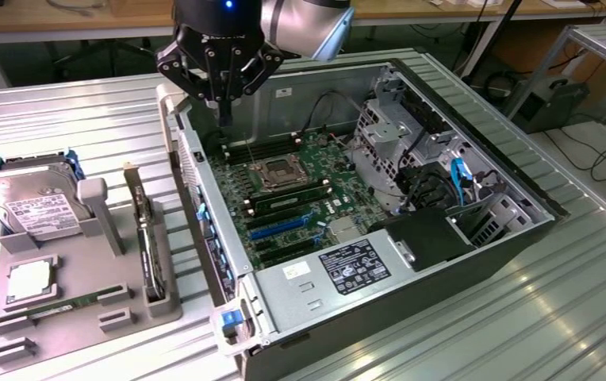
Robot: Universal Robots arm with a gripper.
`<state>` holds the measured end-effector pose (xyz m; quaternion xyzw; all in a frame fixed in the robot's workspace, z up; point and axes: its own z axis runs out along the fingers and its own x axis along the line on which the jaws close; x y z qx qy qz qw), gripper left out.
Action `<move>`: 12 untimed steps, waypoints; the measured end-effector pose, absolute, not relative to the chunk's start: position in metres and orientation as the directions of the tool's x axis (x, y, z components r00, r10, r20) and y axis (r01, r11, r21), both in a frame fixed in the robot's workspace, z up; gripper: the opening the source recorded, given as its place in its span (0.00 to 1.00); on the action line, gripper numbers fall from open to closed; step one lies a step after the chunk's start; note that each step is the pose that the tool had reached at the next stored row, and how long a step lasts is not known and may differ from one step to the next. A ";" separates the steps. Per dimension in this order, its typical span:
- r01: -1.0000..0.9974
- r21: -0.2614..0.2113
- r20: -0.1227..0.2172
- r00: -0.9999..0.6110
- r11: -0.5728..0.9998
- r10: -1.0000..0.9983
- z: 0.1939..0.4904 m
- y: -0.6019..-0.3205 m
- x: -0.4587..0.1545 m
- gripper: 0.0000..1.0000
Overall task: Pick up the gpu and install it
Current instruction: 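Reach for the gpu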
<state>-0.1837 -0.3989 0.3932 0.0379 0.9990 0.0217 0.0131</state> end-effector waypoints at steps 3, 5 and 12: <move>0.075 0.044 -0.024 -0.997 0.996 0.076 0.393 -0.399 -0.184 0.11; 0.075 0.044 -0.024 -0.997 0.996 0.076 0.393 -0.399 -0.185 0.11; 0.075 0.044 -0.024 -0.997 0.996 0.076 0.393 -0.399 -0.188 0.11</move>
